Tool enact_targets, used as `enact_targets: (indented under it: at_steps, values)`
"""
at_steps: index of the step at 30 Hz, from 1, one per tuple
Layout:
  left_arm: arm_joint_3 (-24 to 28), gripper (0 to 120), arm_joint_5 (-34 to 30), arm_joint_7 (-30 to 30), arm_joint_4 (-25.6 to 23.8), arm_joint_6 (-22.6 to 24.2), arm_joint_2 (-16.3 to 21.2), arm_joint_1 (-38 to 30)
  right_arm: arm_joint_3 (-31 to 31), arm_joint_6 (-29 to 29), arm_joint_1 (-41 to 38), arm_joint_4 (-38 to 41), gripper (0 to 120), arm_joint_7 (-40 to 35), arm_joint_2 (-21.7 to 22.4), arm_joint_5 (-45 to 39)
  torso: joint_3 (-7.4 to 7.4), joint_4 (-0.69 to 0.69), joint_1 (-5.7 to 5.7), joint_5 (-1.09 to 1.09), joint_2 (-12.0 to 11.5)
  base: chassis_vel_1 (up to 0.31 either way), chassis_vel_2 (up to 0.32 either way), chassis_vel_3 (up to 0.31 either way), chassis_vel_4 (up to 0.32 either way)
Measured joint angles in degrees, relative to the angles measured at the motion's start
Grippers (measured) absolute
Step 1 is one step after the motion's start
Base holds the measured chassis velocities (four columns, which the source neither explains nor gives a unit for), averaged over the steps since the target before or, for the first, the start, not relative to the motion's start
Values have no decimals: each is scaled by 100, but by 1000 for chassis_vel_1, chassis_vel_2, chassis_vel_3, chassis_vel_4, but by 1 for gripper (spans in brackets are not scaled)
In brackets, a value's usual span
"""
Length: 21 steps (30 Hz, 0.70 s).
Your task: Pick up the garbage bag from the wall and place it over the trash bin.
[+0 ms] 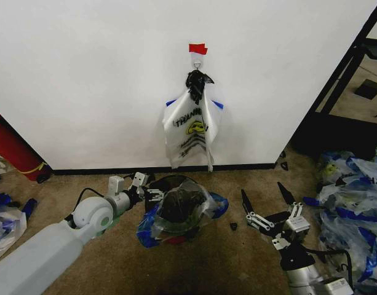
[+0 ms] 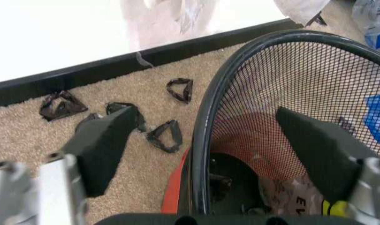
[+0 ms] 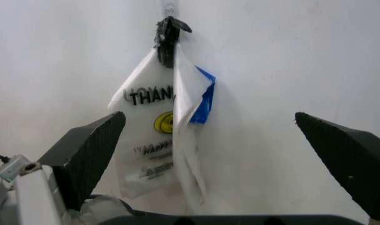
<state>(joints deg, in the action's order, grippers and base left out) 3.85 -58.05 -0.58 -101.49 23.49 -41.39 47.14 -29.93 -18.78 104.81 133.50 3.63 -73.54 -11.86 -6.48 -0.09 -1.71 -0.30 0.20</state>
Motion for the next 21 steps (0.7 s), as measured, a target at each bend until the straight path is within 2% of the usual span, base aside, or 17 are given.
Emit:
enact_targets:
  at_steps: [1,7,9,13,17,18,21]
  values:
    - [3,81,-20,-2,5,6,0,-2,4,12,-3,5,100,-9,4,0,0,0,0,0,0,0,0,0,0]
    - [47,55,-195,-21,-16,161,4,-17,63,72,-29,11,100,-70,5,44,0,2,0,0,0,0,0,0,0]
    - [63,54,-198,-25,-12,174,4,-33,69,72,-27,11,100,-72,3,54,0,2,0,0,0,0,0,0,0]
    - [184,35,-210,-63,23,245,5,-158,75,75,-24,21,100,-87,-5,79,0,1,0,0,0,0,0,0,0]
    - [229,26,-226,-108,24,283,10,-215,77,77,-23,28,100,-95,-10,89,0,1,0,0,0,0,0,0,0]
    - [241,17,-240,-144,19,314,18,-235,81,78,-23,31,100,-99,-12,102,0,1,1,0,0,0,0,0,0]
    - [243,5,-294,-191,-34,363,38,-237,85,84,-27,31,100,-108,-11,116,0,1,1,0,0,0,0,0,0]
